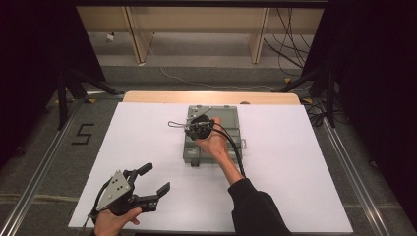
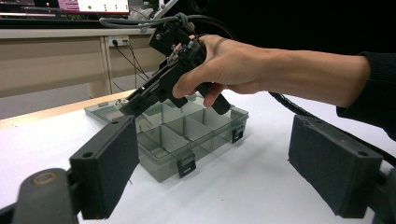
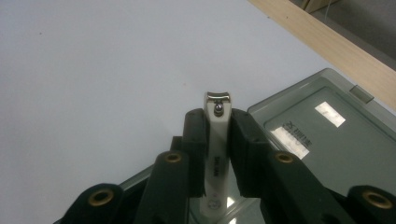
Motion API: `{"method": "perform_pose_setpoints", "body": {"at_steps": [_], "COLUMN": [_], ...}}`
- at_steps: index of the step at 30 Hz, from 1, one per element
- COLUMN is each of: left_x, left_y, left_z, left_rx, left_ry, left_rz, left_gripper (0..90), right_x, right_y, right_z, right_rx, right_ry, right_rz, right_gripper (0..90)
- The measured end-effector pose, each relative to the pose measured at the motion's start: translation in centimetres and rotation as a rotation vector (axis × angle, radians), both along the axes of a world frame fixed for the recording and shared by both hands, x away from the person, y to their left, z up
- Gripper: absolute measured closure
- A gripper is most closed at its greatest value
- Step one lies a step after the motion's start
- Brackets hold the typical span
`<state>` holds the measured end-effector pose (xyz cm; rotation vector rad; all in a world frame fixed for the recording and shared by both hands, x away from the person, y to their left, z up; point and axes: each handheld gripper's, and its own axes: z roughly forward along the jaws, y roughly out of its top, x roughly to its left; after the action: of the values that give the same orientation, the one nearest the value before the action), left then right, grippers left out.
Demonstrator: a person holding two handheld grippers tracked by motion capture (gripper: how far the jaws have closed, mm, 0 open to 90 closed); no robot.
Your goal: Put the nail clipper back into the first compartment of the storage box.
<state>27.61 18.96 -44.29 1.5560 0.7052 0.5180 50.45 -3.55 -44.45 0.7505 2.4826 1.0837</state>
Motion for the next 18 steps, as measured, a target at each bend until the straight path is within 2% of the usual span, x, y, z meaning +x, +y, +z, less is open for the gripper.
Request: {"method": "perform_pose_setpoints", "body": {"at_steps": [1, 4, 5, 12, 15, 18], "left_x": [-0.01, 0.05, 0.06, 0.06, 0.09, 0.0], "left_y": [-0.02, -0.09, -0.1, -0.09, -0.07, -0.06], "left_z": [-0.01, -0.07, -0.07, -0.08, -0.08, -0.05], "left_rx": [-0.003, -0.012, -0.014, -0.014, -0.011, -0.003], "left_ry": [0.003, -0.003, -0.002, -0.002, -0.005, 0.005], "left_rz": [0.001, -0.004, -0.004, -0.005, -0.006, 0.0], "left_gripper": [15.6, 15.6, 15.6, 15.6, 15.6, 15.6], "right_x": [-0.06, 0.06, 0.07, 0.17, 0.09, 0.05], "right_y": [0.01, 0.01, -0.05, -0.09, -0.09, -0.25], "right_z": [-0.05, -0.23, -0.16, -0.18, 0.09, 0.52], "right_rx": [-0.002, -0.005, -0.013, -0.016, 0.012, 0.009], "right_ry": [0.012, 0.008, 0.033, 0.022, 0.007, 0.026], "right_rz": [-0.009, -0.018, -0.018, -0.028, -0.048, -0.042], "right_gripper": [77.0, 77.0, 76.9, 76.6, 73.7, 73.0]}}
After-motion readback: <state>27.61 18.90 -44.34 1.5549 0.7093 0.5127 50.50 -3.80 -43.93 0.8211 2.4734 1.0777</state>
